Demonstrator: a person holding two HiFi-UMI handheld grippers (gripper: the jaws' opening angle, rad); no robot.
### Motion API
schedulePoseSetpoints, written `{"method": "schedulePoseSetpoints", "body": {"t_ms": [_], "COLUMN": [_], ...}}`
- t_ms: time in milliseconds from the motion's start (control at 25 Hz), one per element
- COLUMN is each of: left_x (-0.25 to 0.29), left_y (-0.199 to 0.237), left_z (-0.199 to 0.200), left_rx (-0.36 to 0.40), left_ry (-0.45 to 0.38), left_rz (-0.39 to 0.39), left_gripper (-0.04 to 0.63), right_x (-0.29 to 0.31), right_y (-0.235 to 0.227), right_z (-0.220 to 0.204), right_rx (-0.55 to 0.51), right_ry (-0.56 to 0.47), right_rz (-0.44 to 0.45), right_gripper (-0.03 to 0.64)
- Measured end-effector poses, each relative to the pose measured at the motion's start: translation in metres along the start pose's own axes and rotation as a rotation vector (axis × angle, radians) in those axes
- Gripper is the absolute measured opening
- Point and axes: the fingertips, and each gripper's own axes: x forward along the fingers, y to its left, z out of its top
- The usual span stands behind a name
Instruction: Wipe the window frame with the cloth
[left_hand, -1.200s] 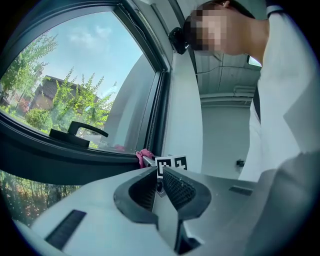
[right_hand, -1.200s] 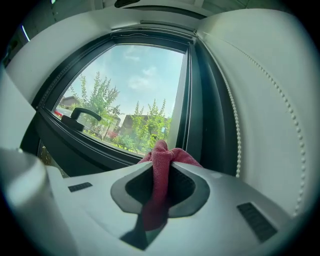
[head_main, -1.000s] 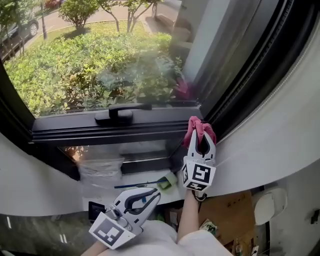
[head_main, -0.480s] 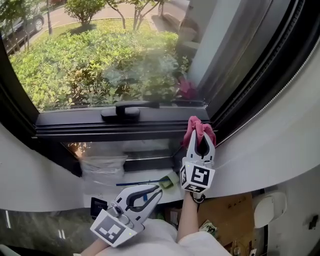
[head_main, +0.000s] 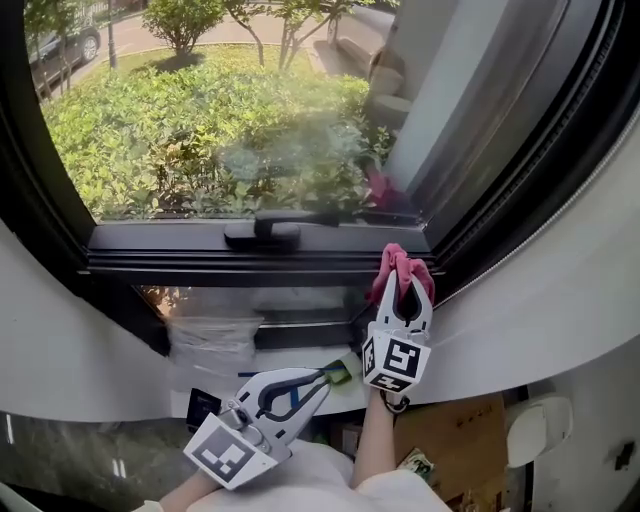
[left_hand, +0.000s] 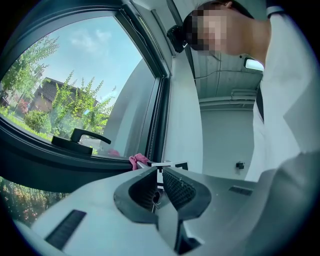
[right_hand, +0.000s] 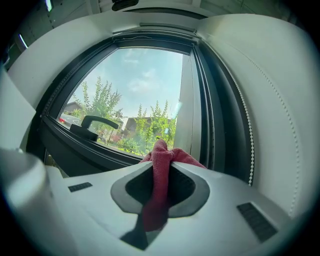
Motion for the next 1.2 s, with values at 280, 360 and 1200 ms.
{"method": "schedulePoseSetpoints", "body": {"t_ms": [280, 360, 1200], "left_x": [-0.006, -0.009, -0.019], "left_y": [0.006, 0.010, 0.033], "left_z": [-0.004, -0.004, -0.011], "left_rx": [-0.016, -0.021, -0.055], "left_ry": [0.012, 0.010, 0.035], "left_rz": [-0.008, -0.005, 0.032], "left_gripper": [0.041, 0.041, 0.041], "right_x": [0.000, 0.000, -0.002], "right_y": [0.007, 0.011, 0.031], "right_z": [0.002, 0.003, 0.009], "right_rx": [0.000, -0.001, -0.018], "right_ry": [0.002, 0.001, -0.002], "right_rz": [-0.018, -0.024, -0.015], "right_gripper": [0.054, 0.054, 0.054]}}
